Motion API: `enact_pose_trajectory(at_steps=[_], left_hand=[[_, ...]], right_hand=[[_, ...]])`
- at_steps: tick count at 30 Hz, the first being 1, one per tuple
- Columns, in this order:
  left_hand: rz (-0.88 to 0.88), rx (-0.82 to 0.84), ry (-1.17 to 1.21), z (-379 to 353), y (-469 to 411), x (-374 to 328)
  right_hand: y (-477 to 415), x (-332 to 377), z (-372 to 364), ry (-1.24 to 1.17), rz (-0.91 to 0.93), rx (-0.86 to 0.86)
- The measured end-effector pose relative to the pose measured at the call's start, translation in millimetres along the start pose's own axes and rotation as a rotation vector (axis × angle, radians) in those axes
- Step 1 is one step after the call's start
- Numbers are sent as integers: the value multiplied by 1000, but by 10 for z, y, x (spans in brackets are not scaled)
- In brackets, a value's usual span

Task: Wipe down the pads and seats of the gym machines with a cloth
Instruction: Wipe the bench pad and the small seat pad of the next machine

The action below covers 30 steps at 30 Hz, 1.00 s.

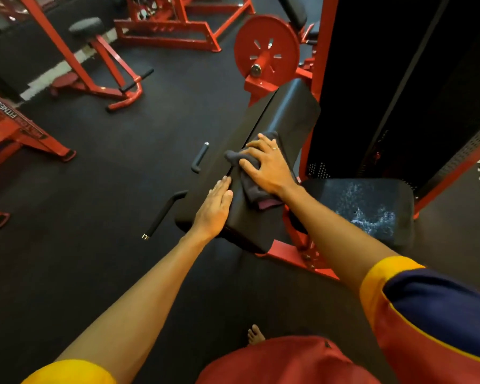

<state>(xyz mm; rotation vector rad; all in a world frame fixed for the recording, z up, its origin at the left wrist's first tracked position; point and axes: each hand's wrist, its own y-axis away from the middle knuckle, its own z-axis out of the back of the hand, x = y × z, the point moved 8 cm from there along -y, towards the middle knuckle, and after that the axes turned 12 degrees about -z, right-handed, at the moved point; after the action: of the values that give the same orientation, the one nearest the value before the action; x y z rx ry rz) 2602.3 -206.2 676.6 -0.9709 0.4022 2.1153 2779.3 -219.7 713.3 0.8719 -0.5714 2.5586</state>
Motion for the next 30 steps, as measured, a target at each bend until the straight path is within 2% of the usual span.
enact_pose_trajectory(at_steps=[4,8,11,14,18,21,26,28,30], left_hand=[[-28,-36,-11,41,-3,-29],[-35,-5,-17,25,19,-20],[-24,27,-42,3,-11,27],[-18,29,-51,-20,18,37],[-44,14,-66,19,-40,5],[-14,33,-59,25,-61,33],[-4,112,-64,26,-215,9],[1,109,-49,10,-318,-34],[-14,95,-44,-25,-436,-85]], right_hand=[[341,390,-125,58,202,43],[135,242,-100,89,341,137],[-321,55,39,122,253,120],[-311,100,1,120,158,65],[189,159,-45,-8,296,33],[59,-9,-34,-42,383,45],[-652,-277,22,-14,125,7],[-622,-226,-20,-22,46,-6],[-326,-145,-57,-88,42,-39]])
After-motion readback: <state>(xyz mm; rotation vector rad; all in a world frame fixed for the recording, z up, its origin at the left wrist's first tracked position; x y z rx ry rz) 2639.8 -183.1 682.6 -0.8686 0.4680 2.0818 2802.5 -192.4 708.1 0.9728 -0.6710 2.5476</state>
